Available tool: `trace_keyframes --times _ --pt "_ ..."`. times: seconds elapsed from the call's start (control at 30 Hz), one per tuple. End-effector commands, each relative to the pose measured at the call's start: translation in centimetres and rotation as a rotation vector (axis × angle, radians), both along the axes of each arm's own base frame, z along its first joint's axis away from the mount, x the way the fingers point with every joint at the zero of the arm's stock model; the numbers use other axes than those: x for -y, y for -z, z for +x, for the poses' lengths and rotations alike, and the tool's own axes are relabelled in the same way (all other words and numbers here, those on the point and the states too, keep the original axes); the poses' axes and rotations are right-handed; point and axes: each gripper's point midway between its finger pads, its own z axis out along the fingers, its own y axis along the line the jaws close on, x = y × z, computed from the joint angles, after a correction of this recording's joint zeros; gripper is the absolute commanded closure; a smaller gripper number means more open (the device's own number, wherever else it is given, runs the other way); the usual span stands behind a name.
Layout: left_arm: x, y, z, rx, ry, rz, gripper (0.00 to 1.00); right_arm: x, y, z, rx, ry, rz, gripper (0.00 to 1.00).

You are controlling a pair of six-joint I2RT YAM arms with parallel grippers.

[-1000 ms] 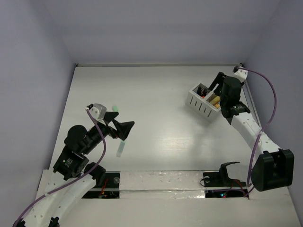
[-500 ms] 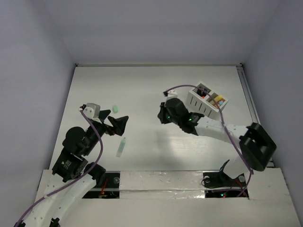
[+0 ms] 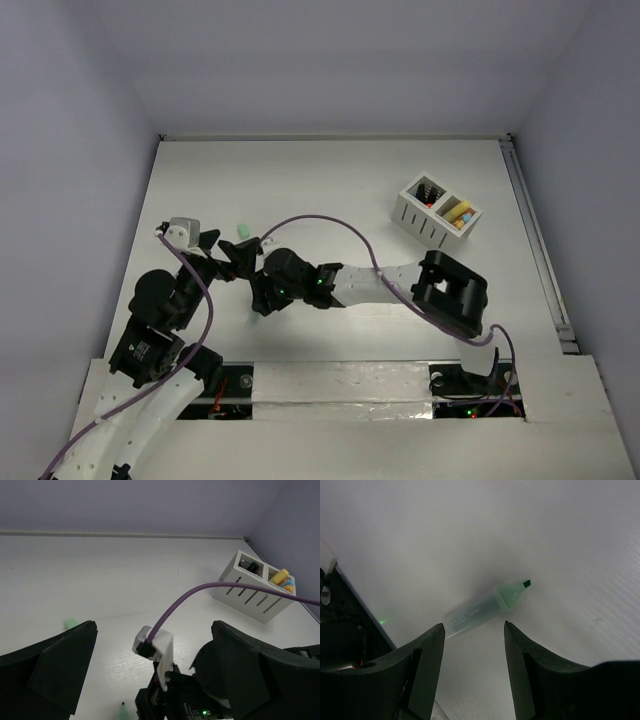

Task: Sort the stationery into containers
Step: Pick up the pen from the center of the board.

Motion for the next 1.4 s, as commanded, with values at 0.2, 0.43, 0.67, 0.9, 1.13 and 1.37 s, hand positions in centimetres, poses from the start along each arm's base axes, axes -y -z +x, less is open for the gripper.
trace_keyframes --times 0.2,0.43,0.67,0.9,1.13,1.37 --pt "-0.3 -2.2 -0.6 0.068 0.001 -0.04 0.01 -3.7 2.7 -0.5 -0.069 -0.041 -0.047 0.44" --pt "-0.6 -2.6 -0.9 0.086 -0.005 -0.047 0.01 -3.2 4.9 0.9 0.032 -0.002 -0.231 0.46" --pt "-1.5 -3.0 -1.1 0.1 -0.043 -0.06 0.01 -1.3 5.6 0.9 0.149 -0.001 -0.424 0.5" --pt "-2.9 -3.0 -1.0 0.092 -0.122 -0.079 0.01 -0.4 7.5 0.4 0.213 0.012 -0.587 0.56" --pt "-3.2 -2.9 -1.1 0.085 -0.136 -0.096 0.01 1.8 5.2 2.2 0.248 0.158 -0.535 0.92" --pt "-1.9 -2.7 -1.0 0.074 -0.078 -0.1 0.01 6.1 -3.0 8.0 0.232 0.326 -0.208 0.97"
